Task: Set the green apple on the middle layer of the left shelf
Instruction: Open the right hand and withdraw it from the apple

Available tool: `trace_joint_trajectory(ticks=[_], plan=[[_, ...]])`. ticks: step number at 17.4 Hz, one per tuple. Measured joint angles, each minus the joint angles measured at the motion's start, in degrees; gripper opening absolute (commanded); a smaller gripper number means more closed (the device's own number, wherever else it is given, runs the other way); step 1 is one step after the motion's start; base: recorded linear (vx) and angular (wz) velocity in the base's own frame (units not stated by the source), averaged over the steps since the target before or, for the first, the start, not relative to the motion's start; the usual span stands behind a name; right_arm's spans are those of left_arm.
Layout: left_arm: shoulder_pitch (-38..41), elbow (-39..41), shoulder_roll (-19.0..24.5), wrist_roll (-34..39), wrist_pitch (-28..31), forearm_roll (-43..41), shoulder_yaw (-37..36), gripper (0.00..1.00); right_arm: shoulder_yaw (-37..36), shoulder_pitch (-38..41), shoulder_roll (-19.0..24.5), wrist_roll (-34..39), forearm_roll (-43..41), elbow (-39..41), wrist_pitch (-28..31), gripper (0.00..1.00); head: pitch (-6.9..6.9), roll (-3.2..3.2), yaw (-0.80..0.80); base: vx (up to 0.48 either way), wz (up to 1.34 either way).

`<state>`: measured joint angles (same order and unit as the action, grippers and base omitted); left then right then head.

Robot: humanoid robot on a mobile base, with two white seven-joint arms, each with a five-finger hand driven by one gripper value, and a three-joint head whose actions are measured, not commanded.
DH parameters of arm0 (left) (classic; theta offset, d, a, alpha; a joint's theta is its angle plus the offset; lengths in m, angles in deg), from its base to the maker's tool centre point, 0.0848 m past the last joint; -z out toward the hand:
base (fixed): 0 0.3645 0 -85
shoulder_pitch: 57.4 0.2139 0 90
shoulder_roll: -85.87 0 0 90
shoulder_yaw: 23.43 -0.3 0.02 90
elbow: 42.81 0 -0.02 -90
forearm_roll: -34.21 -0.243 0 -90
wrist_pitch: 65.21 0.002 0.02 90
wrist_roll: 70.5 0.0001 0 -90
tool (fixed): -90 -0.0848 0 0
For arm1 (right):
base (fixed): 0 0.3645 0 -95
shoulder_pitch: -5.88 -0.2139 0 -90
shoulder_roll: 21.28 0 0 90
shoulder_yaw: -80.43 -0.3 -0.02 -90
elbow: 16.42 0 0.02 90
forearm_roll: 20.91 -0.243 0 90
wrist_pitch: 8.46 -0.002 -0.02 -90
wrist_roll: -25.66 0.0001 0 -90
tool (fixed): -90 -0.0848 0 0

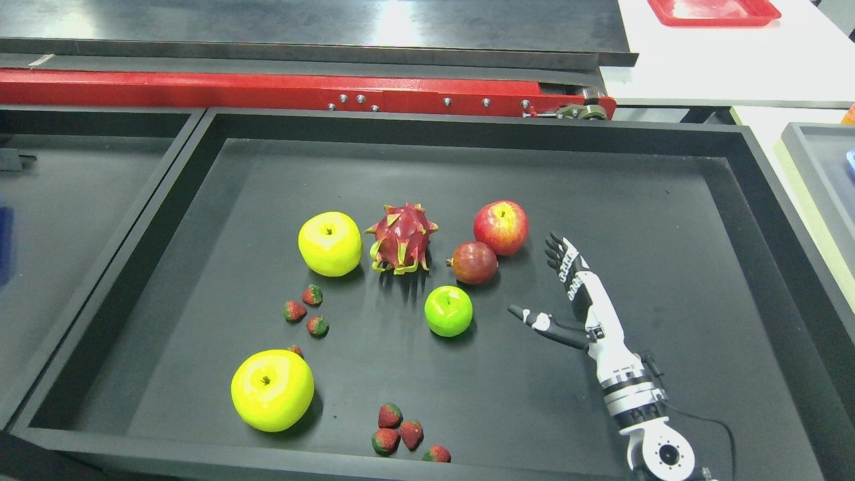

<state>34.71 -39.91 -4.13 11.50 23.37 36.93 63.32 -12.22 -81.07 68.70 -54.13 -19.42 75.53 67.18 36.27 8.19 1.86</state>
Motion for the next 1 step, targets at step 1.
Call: trace_joint_trajectory(ticks=[1], plan=[[0.0, 0.0, 0.0, 0.0, 0.0, 0.0, 0.0, 1.0, -0.2, 0.1, 0.0, 0.0, -0.3, 0.0, 0.0, 1.0, 0.0, 0.0, 0.0, 0.0, 0.0]])
